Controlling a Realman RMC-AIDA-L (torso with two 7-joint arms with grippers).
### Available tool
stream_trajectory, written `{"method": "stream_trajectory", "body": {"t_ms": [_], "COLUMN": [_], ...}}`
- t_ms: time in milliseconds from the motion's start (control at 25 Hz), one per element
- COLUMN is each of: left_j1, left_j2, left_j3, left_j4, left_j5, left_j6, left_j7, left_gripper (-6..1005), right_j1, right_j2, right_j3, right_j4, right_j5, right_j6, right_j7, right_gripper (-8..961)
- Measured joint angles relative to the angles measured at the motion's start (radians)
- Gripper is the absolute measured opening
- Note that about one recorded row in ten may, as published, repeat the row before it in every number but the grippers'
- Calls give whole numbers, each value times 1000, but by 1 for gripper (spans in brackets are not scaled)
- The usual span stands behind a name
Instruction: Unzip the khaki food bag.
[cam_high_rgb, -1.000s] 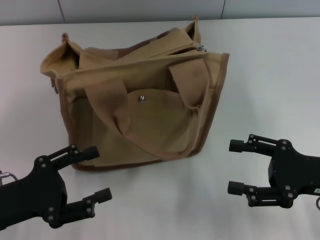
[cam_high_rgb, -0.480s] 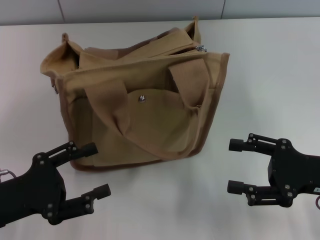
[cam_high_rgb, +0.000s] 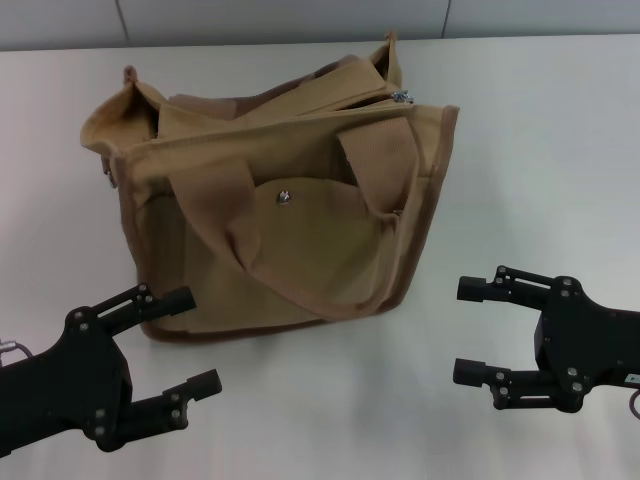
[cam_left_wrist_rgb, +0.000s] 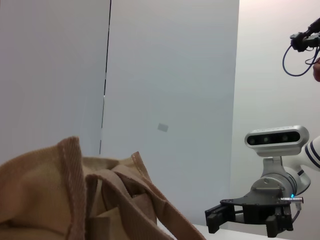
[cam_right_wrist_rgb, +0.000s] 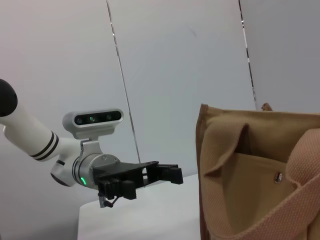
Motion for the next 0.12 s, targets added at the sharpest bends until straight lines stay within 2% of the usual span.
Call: {"method": "stream_trajectory", "body": {"t_ms": [120], "left_j1": [1], "left_j2": [0], "left_j3": [0], "left_j4": [0], "left_j5": [0], "left_j6": [0], "left_j7": [0], "left_gripper": [797], "right_j1": [0], "right_j2": [0], "right_j3": [0], "right_j4": [0], "right_j5": [1], "right_j6": [0], "right_j7": [0], "right_gripper": [833]}}
